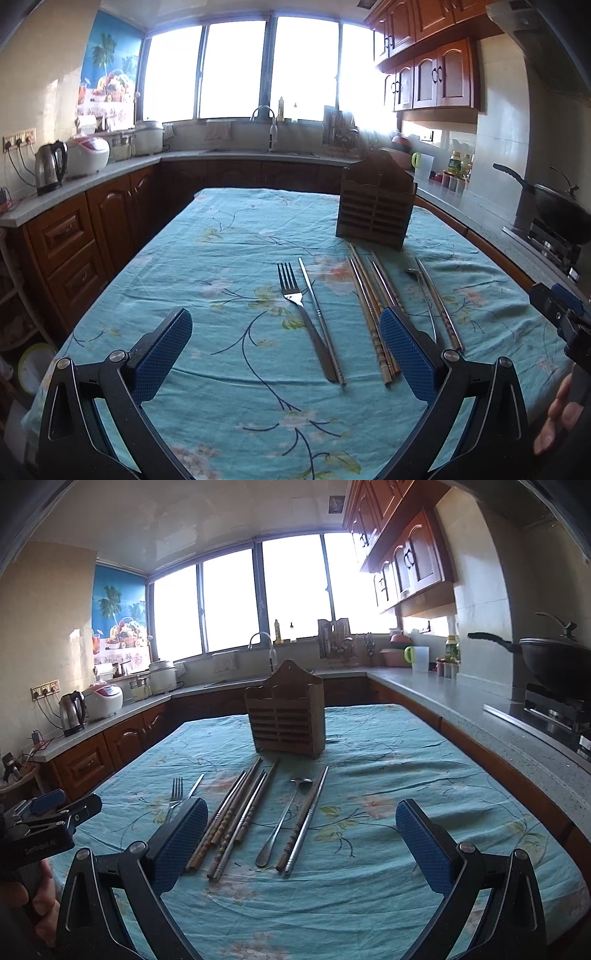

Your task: Organize utensils

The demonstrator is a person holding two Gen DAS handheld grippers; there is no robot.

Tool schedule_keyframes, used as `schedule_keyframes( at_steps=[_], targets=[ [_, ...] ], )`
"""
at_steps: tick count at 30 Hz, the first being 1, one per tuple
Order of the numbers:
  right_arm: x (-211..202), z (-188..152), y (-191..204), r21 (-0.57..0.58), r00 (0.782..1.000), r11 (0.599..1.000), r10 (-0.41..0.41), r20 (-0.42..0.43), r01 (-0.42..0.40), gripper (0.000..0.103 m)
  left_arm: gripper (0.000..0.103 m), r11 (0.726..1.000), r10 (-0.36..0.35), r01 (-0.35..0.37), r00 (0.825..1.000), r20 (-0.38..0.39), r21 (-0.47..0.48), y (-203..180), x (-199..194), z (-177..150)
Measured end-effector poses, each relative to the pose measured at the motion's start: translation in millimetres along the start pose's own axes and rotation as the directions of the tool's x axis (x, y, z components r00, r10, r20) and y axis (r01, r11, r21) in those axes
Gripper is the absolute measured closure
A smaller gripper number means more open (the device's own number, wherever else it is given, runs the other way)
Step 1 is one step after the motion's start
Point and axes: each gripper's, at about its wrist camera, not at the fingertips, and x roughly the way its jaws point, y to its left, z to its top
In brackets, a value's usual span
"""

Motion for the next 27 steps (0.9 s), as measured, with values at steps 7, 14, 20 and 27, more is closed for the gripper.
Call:
schedule_keyframes(
  at_steps=[7, 14, 20, 27],
  targets=[
    [20.3, 17.3, -1.9, 0.041, 0.996, 0.997, 0.065, -0.061, -0.063, 0.001, 0.000, 1.000, 0.014, -0.015, 0.999, -0.051, -0.024, 15.0, 24.4, 15.0],
    [53.6, 27.5, -9.9, 0.119, 0.983, 0.988, 0.113, -0.145, -0.097, 0.001, 0.003, 0.999, -0.008, 0.004, 0.993, -0.120, -0.036, 24.8, 49.8, 28.5],
    [84.9, 32.6, -15.3, 0.179, 0.961, 0.977, 0.158, -0.225, -0.119, 0.029, 0.019, 1.000, -0.011, 0.013, 0.977, -0.213, 0.008, 21.1, 82.2, 40.5],
    [137.2, 30.4, -20.1, 0.235, 0.908, 0.963, 0.214, -0.360, -0.133, 0.056, 0.039, 0.998, -0.046, 0.057, 0.946, -0.320, 0.027, 22.2, 131.8, 49.8]
  ],
)
